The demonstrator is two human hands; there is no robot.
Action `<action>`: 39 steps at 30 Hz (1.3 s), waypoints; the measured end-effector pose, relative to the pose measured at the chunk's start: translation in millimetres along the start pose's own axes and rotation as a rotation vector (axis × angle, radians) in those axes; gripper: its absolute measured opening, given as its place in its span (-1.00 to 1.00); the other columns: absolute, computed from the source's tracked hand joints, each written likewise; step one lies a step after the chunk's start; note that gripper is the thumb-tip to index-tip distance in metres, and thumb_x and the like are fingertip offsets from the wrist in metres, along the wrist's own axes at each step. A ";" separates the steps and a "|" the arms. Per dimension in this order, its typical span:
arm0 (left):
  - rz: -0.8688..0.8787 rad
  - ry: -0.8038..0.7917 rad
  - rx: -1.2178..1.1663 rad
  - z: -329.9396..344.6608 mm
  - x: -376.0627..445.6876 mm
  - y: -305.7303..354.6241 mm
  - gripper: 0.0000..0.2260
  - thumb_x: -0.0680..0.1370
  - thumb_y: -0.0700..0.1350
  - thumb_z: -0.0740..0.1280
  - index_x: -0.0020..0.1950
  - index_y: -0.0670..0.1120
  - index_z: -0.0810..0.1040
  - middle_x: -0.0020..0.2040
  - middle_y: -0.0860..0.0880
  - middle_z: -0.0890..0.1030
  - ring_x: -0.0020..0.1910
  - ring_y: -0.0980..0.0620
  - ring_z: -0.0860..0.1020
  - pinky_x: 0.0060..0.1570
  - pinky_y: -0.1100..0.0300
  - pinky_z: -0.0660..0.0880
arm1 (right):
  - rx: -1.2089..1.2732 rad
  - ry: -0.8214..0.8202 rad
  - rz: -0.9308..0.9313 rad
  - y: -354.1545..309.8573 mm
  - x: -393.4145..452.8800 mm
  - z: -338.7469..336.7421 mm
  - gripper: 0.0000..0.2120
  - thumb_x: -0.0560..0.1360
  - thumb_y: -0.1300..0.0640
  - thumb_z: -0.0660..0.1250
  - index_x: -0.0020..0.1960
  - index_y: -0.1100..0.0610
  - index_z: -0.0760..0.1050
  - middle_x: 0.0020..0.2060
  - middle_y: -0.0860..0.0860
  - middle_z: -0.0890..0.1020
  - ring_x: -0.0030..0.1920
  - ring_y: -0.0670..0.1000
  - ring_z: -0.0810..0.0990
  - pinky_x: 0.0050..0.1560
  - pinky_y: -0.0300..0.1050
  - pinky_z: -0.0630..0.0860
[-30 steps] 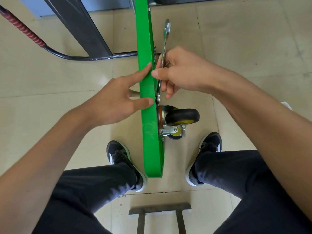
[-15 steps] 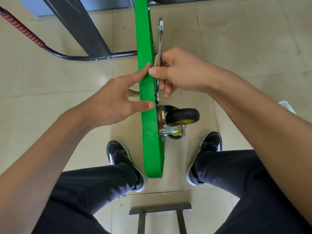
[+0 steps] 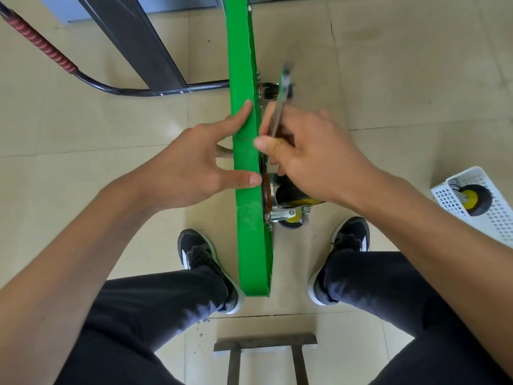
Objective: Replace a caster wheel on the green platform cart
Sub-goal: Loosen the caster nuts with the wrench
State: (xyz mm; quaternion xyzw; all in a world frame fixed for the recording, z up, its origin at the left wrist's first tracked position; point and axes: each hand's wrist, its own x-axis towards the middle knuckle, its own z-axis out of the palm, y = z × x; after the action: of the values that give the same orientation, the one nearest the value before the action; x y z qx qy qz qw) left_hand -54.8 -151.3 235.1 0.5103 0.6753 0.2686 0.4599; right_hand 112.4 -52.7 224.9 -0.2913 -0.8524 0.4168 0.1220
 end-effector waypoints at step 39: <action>-0.040 -0.019 -0.007 -1.7 4.0 1.0 -0.05 0.30 0.08 0.50 0.60 0.20 0.08 0.53 0.23 0.31 0.26 0.32 0.46 0.05 0.47 0.49 | 0.534 -0.370 0.440 32.5 60.2 -42.5 -0.78 0.65 0.15 0.28 0.12 0.33 0.47 -0.30 0.16 0.61 -0.41 0.01 0.55 -0.19 -0.04 0.66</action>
State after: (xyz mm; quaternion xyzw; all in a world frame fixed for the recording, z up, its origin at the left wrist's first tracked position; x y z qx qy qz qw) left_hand -56.1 -147.1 235.3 0.4976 0.6801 0.2568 0.4732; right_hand 96.2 26.2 223.8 -0.3452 -0.6386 0.6856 -0.0545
